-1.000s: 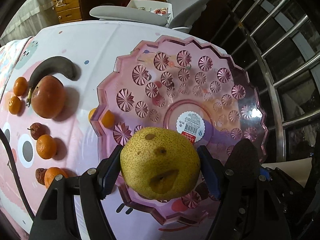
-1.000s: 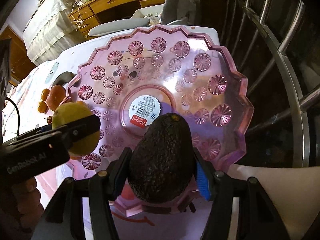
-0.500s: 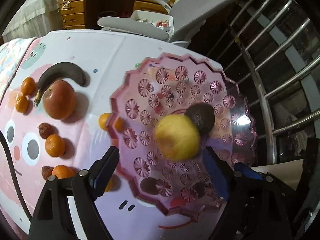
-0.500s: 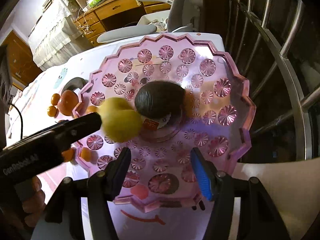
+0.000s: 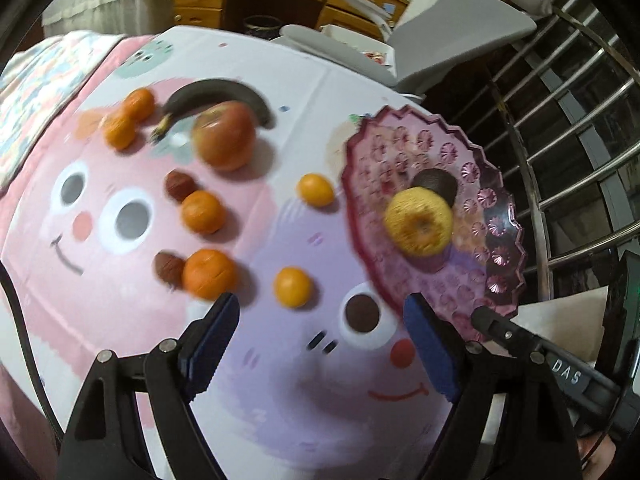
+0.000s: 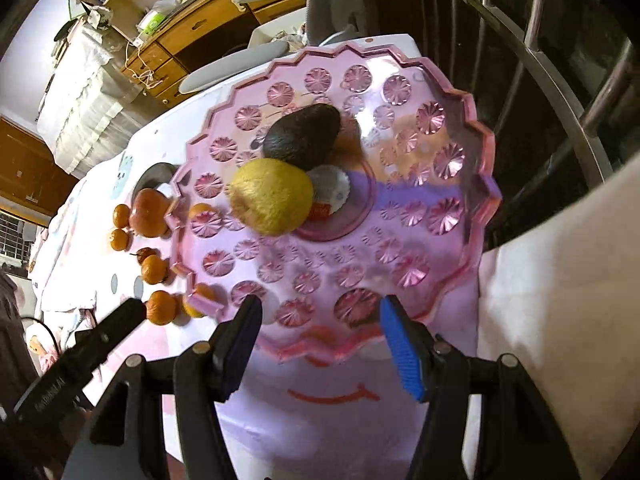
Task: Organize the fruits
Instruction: 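Withdraw both open tools from the pink bowl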
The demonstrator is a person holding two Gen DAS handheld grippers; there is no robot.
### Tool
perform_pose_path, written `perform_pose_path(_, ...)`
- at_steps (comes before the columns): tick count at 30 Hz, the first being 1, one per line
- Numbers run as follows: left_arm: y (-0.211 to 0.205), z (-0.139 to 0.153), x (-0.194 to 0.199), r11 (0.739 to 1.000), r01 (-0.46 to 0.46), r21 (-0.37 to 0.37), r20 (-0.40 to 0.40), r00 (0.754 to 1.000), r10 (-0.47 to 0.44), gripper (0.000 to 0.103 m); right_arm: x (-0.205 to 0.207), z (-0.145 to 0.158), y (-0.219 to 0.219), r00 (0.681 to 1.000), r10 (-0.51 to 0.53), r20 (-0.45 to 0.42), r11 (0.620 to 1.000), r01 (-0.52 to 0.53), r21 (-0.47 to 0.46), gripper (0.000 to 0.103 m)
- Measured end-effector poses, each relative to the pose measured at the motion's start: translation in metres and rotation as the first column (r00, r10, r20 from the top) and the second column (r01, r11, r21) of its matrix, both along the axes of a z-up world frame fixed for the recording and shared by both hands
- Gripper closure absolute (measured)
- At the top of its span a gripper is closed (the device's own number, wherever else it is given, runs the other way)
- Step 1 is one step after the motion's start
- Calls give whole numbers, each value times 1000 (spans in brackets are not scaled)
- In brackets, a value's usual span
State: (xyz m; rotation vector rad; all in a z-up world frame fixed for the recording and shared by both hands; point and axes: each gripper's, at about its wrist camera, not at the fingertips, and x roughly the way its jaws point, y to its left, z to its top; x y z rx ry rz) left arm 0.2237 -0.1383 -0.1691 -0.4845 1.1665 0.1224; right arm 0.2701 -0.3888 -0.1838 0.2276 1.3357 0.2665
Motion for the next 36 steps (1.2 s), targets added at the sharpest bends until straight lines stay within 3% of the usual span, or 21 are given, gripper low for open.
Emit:
perform_pose_path(6,28,9,-37,1000,-7,3,7,1000,7,20,-21,8,20,1000,-15,-22,1000,15,10,41)
perform_pose_path(17,107,40,-76,994,107,33,31,994,-108,21,-58,17,78,993,-105,-48,994,106,27,41)
perform_pose_path(24,165,49,-84,980,191,59,30,981,-193,21,-81,14,131,977,-207,-58,976,210,58,41)
perform_pose_path(32,212,46,-86,943,320,85,9,947,-322,21,-104,11,188,959,-281,-23,955,282,92,41)
perform_pose_path(36,233,39,-81,941,328,87,-26,945,-327,21,-114,10,208,955,-295,3,952,294,89,41)
